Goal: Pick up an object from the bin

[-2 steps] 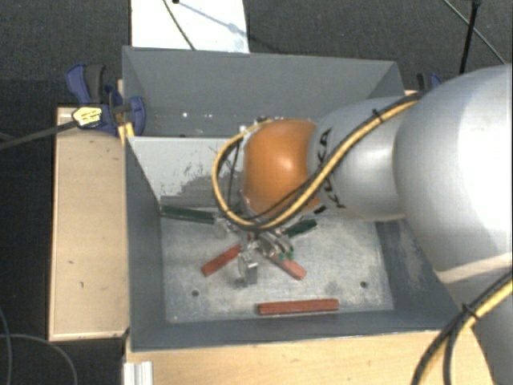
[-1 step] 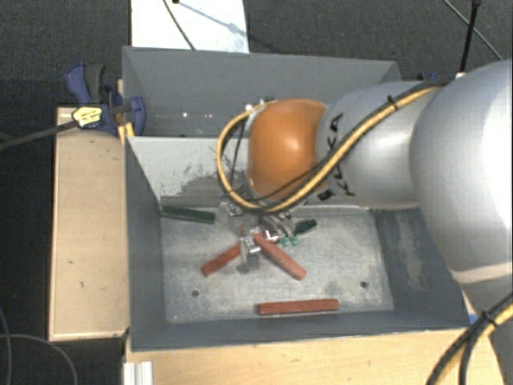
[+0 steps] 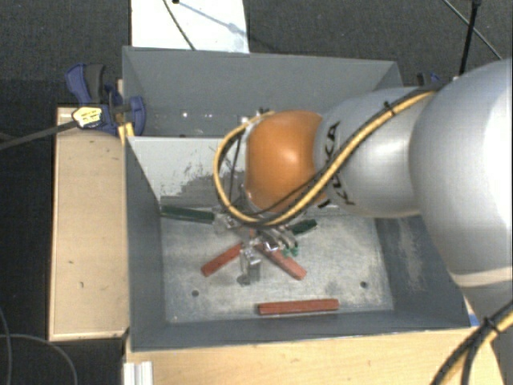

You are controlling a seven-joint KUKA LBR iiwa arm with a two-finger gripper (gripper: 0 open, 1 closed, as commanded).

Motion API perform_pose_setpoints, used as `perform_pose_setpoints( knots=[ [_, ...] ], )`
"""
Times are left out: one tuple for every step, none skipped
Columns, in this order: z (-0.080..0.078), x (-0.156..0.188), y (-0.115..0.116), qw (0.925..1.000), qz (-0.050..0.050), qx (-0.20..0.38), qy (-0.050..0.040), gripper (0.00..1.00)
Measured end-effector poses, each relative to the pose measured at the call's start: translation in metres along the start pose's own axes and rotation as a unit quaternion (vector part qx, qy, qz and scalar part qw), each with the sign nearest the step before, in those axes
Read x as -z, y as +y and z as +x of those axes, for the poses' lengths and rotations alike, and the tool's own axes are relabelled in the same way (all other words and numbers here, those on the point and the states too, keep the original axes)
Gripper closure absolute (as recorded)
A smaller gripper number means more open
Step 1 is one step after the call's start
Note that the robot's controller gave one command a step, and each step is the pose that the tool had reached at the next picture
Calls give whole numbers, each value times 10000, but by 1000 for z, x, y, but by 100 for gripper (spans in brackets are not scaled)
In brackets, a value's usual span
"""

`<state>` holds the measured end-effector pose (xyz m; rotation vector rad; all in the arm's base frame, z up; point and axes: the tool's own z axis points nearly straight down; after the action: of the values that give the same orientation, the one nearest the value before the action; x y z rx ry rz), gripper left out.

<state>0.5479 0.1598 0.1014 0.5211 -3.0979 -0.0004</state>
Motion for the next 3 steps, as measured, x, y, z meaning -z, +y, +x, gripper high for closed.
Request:
perform_pose_setpoints(
  knots=[
    [13,-33,-13,9999,-1,-166,11,0],
    [12,-32,-13,9998,-3,-195,-1,0],
    [12,-32,-13,9998,-4,-207,-3,100]
  ],
)
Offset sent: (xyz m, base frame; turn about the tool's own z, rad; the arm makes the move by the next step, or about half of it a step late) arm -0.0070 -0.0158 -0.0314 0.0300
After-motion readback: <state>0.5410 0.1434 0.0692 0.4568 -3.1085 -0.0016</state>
